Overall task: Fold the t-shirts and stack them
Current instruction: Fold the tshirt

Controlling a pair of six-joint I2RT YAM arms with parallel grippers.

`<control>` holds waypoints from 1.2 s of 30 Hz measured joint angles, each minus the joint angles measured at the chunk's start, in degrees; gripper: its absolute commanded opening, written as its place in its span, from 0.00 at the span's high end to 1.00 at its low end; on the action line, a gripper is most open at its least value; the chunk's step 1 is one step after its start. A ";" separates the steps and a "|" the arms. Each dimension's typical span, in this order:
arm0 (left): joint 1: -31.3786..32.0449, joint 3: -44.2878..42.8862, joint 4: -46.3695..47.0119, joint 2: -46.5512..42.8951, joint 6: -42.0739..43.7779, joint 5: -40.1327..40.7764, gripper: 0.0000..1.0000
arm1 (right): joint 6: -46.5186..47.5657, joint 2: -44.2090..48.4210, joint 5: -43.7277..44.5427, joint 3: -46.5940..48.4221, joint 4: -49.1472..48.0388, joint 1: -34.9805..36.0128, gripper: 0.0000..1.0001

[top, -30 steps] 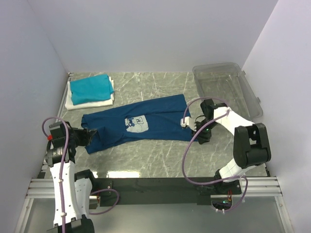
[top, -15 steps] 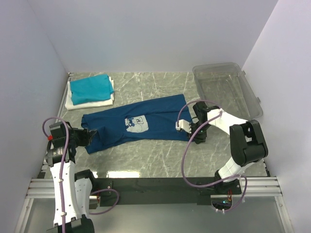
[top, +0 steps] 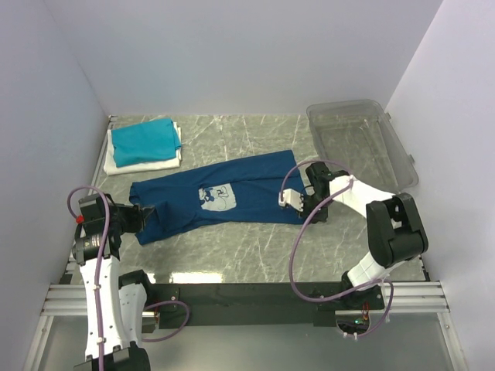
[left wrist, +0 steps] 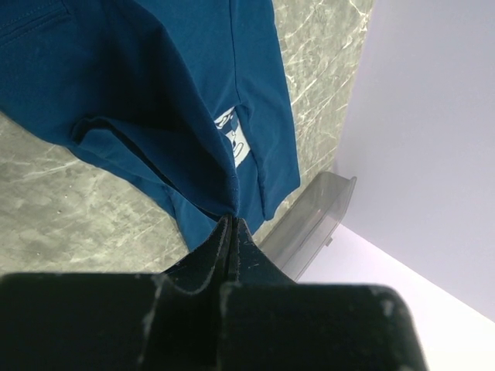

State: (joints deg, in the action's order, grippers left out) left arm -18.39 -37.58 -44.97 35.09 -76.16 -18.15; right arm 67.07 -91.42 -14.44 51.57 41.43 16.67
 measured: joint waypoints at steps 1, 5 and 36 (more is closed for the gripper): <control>0.00 0.00 0.07 0.13 0.07 0.02 1.00 | -0.13 -0.02 -0.85 0.68 1.60 -0.37 1.00; 0.00 -0.07 0.11 1.36 0.39 0.07 1.00 | 0.44 -0.24 -5.40 6.21 8.94 -2.60 1.00; -1.46 -9.40 12.44 24.04 3.34 3.61 1.00 | -13.33 -23.80 -14.29 39.98 22.62 -9.31 1.00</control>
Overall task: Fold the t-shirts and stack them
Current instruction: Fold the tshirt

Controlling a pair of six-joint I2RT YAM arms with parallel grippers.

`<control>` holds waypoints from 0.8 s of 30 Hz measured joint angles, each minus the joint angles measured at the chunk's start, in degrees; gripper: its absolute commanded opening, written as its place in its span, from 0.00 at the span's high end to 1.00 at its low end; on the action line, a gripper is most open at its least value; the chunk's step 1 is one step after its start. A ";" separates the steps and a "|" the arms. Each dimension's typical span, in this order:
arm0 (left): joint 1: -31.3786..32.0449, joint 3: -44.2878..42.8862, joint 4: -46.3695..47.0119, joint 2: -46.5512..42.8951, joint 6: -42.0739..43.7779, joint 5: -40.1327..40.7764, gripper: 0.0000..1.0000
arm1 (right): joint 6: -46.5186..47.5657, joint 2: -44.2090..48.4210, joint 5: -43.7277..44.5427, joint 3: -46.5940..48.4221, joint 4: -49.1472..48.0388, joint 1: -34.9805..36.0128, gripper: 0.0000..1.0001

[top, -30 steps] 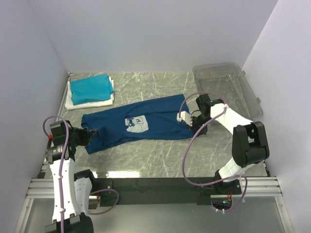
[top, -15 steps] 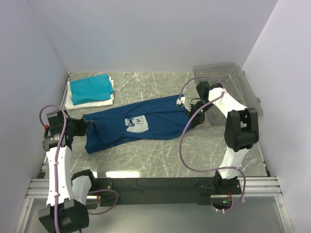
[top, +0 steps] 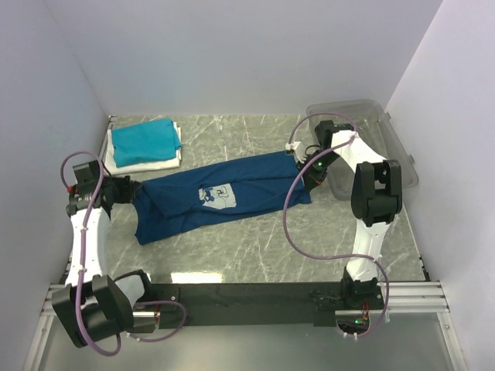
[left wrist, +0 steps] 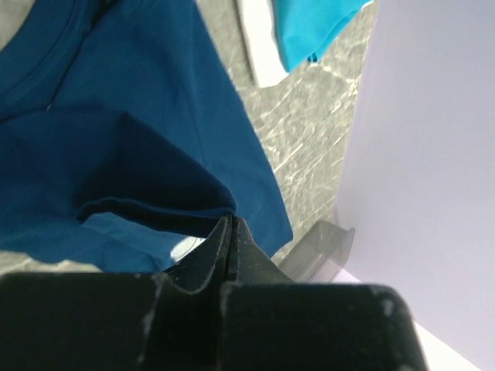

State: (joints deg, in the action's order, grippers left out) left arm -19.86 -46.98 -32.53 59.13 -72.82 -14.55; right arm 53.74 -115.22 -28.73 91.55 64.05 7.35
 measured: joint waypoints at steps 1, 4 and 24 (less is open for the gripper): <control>0.00 -0.63 0.52 0.85 0.24 0.22 1.00 | -0.48 -0.35 0.24 0.17 -0.13 0.00 1.00; -0.07 -2.32 1.51 3.13 0.92 0.94 1.00 | -1.86 -0.81 0.87 0.50 -0.79 0.00 1.00; -0.11 -8.09 5.42 14.88 3.96 2.43 1.00 | -7.89 -3.87 2.80 4.46 -5.92 0.00 1.00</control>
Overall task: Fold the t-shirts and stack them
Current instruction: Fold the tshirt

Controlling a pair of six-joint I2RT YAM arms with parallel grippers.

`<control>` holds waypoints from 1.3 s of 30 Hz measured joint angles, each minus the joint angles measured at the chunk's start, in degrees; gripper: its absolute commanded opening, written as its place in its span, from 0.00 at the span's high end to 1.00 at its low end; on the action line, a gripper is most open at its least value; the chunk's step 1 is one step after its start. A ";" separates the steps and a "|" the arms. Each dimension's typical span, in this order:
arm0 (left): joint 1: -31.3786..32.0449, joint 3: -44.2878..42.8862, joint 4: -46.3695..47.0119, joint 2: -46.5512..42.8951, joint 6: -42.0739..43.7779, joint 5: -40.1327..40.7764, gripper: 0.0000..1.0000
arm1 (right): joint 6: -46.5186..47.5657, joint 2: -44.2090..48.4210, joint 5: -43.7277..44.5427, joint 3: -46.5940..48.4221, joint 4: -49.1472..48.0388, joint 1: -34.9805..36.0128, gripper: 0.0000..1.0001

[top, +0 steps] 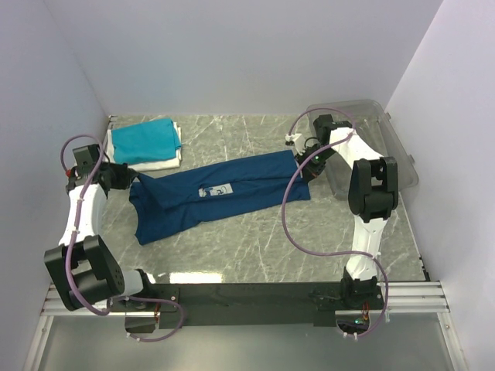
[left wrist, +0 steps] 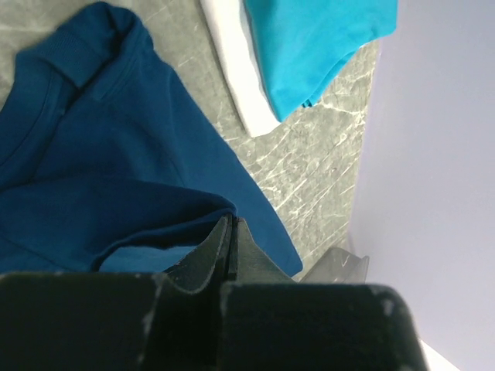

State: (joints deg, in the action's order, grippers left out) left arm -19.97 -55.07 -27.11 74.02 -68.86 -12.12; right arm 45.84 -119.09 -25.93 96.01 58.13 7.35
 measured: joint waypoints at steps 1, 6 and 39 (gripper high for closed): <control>0.00 -0.37 0.13 0.39 0.26 0.00 1.00 | -0.11 0.00 0.00 0.00 -0.20 0.00 1.00; 0.00 -1.38 0.50 2.05 0.87 0.02 1.00 | -0.87 -0.15 0.09 0.02 -0.79 0.00 1.00; 8.07 -18.12 -1.55 19.67 6.27 0.09 1.00 | -1.09 -0.50 2.80 -1.27 -3.23 -0.02 1.00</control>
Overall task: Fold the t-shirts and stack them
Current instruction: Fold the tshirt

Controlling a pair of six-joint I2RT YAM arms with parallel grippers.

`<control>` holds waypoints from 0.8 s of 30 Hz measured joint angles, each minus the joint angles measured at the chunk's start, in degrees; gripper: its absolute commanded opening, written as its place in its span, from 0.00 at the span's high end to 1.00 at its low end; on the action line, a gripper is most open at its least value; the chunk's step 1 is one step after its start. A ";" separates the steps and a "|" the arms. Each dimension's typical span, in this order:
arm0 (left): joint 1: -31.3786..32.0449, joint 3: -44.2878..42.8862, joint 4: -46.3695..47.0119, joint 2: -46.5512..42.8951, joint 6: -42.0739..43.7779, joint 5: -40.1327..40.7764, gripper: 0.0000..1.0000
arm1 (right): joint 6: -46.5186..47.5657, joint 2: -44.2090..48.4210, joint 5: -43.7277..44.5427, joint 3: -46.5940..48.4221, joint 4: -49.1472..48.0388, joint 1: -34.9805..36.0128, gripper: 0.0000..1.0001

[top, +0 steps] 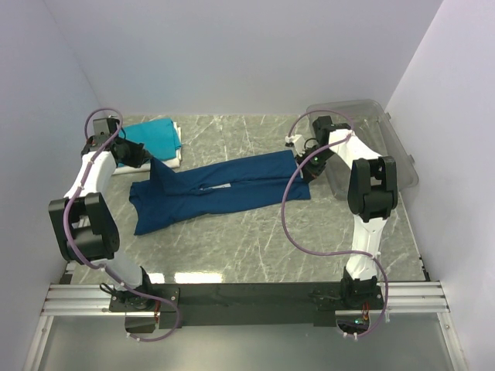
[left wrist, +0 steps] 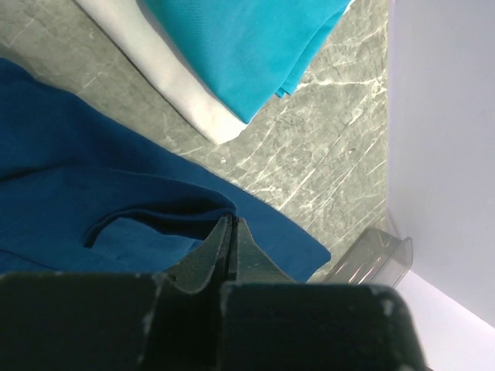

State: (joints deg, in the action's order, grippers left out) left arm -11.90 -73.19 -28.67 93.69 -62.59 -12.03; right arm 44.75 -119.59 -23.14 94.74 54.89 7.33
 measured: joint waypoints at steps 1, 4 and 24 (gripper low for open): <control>0.00 0.00 -0.07 -0.22 0.09 0.02 1.00 | 0.28 0.24 -0.28 -0.28 -0.04 -0.02 1.00; 0.00 0.46 -1.44 -2.86 0.59 0.35 1.00 | 3.34 2.38 -1.81 -2.89 1.05 -0.24 1.00; 0.00 31.65 -28.70 -65.57 -13.18 -6.60 1.00 | 30.86 23.26 -4.33 -30.73 10.01 -3.21 1.00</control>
State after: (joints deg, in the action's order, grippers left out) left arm -11.90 -41.54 -57.36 28.12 -75.77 -18.63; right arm 75.61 -96.33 -27.46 64.01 64.90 4.12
